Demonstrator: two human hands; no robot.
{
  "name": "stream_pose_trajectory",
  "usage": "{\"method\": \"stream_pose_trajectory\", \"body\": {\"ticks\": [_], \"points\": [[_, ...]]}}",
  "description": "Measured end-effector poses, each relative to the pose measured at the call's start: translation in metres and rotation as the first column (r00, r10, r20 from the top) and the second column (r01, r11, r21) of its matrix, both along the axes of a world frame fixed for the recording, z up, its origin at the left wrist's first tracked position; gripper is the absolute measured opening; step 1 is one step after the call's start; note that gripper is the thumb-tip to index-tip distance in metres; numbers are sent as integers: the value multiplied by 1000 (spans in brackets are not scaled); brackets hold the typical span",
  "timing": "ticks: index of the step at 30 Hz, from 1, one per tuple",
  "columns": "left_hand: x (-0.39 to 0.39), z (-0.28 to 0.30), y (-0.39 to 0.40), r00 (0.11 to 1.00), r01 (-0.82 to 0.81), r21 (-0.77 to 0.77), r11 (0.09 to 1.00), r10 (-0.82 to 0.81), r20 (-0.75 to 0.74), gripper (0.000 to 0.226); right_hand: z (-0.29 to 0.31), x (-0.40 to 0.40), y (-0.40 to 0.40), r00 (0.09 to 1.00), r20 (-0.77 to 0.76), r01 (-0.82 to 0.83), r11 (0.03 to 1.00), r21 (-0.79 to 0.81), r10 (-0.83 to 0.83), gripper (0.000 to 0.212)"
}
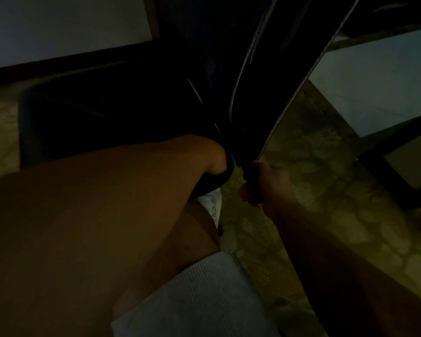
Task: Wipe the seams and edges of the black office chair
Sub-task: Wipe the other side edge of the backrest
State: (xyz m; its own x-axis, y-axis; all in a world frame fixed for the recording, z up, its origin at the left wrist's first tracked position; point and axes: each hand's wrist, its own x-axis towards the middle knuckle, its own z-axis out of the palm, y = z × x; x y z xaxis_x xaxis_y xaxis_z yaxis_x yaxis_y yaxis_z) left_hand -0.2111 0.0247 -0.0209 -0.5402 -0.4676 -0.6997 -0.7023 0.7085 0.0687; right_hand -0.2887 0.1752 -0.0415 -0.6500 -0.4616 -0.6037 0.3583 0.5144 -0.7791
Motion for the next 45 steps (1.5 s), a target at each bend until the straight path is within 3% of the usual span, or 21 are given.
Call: {"method": "stream_pose_trajectory", "body": {"ticks": [6, 28, 32, 37, 40, 45], "points": [[19, -18, 7, 997, -30, -26, 999, 28, -75, 73, -5, -2, -2, 996, -66, 59, 998, 6, -58, 28], [35, -10, 10, 999, 34, -45, 998, -35, -35, 70, -5, -7, -9, 975, -212, 70, 997, 42, -59, 31], [36, -10, 0, 998, 21, 17, 1000, -20, -55, 65, -3, -10, -4, 982, -187, 6, 998, 56, 4, 30], [32, -2, -2, 998, 53, 28, 998, -54, 28, 65, 0, -10, 1, 977, -202, -61, 995, 73, 75, 30], [29, 3, -5, 995, 75, 33, 997, -77, 58, 62, 0, -9, 3, 982, -190, -6, 998, 60, 18, 31], [29, 5, -8, 993, 100, 60, 993, -103, 63, 63, 5, 0, 10, 993, -91, -71, 997, 32, 74, 31]]}}
